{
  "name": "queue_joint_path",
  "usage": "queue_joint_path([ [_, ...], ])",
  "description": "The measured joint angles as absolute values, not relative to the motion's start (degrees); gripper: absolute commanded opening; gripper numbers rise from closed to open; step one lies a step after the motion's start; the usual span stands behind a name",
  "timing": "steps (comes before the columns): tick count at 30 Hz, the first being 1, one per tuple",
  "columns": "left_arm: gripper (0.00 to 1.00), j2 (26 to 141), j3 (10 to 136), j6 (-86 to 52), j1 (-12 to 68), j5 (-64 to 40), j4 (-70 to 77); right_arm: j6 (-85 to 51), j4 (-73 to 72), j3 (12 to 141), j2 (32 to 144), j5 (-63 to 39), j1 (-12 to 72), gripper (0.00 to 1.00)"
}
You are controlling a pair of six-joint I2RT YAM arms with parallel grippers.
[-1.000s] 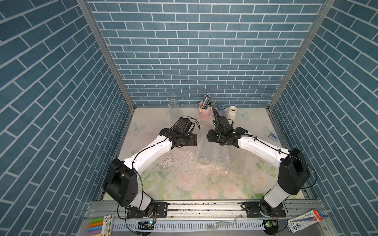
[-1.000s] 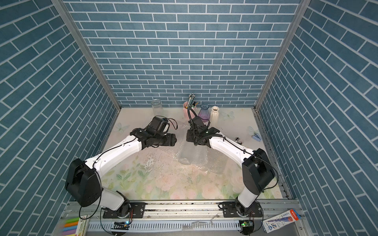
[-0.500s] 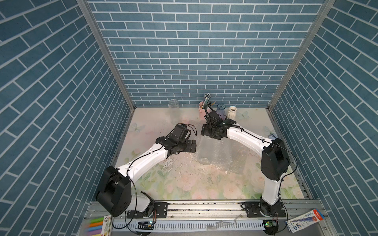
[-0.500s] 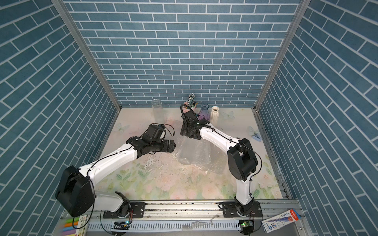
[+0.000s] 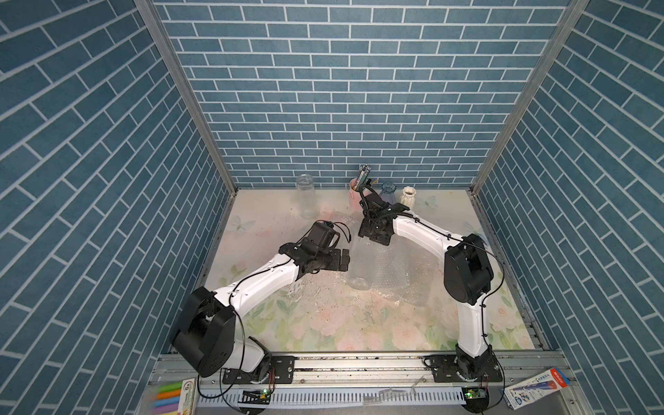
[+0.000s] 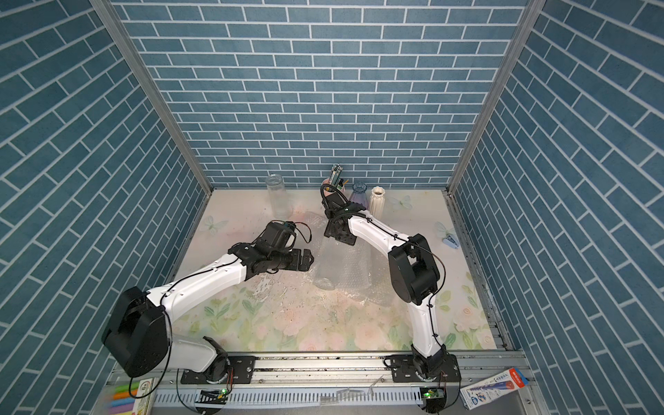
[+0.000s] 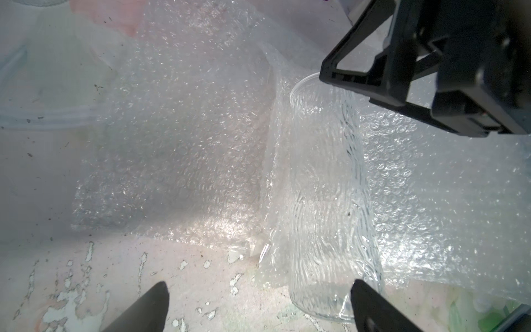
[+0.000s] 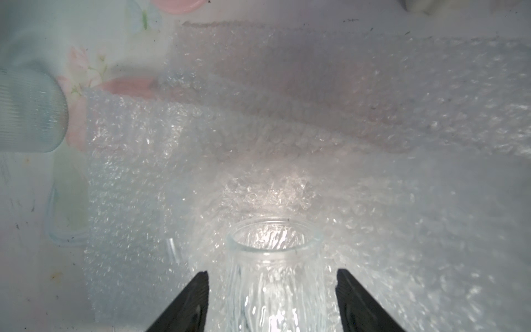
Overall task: Unwrap the vase from the bubble wrap
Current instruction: Pick up the vase from the bubble wrap.
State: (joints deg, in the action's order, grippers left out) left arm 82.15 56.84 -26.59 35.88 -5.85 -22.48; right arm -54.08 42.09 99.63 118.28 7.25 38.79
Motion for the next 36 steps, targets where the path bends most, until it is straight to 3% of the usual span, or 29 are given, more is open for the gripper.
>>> queue_joint_path([
  [28, 1.0, 84.47, 56.97, -26.59, 36.29, -7.53, -21.3, -54.28, 46.39, 108.88, 129.84, 1.21, 36.05, 0.73],
  [36, 1.0, 84.47, 56.97, -26.59, 36.29, -7.62, -21.3, -54.17, 47.18, 109.43, 131.26, 0.27, 35.33, 0.66],
])
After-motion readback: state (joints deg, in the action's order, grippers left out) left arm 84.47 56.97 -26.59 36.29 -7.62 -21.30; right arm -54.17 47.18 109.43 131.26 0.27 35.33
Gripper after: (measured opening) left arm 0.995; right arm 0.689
